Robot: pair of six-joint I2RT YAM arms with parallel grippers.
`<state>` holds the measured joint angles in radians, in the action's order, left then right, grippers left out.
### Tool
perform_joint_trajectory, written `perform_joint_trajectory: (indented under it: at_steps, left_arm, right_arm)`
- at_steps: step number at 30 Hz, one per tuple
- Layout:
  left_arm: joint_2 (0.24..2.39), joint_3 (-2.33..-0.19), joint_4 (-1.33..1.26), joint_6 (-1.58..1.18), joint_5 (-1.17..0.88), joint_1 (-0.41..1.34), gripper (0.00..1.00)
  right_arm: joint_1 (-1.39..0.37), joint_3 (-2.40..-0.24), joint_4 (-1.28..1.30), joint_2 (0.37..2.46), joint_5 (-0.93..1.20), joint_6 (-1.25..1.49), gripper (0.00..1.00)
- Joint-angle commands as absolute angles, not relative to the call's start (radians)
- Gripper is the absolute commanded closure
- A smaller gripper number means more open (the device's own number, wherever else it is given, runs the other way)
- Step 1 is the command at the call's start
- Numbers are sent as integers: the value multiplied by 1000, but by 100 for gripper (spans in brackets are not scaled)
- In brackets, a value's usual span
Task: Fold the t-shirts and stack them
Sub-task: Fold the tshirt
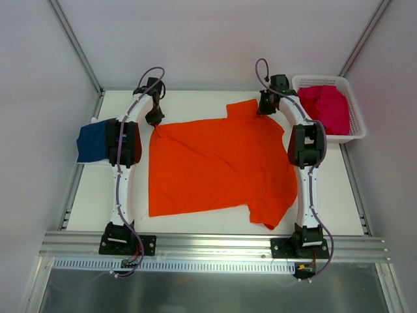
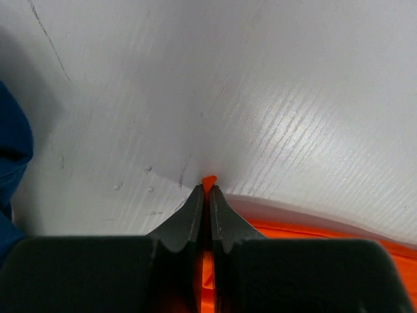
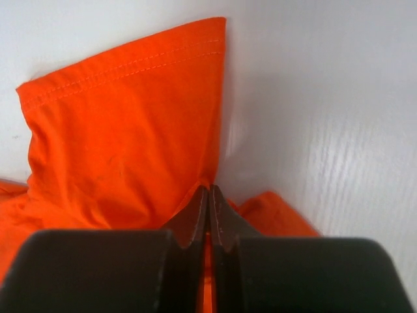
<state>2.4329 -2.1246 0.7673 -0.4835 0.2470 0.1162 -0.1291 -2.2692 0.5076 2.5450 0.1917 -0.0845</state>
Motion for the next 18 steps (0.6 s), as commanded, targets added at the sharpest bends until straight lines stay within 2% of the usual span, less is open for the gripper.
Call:
perform_joint_trajectory:
  at_steps: [1, 18]
  left_arm:
    - [2402, -2095, 816, -486, 299, 118, 100]
    - [2154, -1927, 770, -462, 422, 178, 100]
  right_arm:
    - [-135, -2223, 499, 2398, 147, -123, 100]
    - [-135, -1885, 457, 2074, 92, -169, 100]
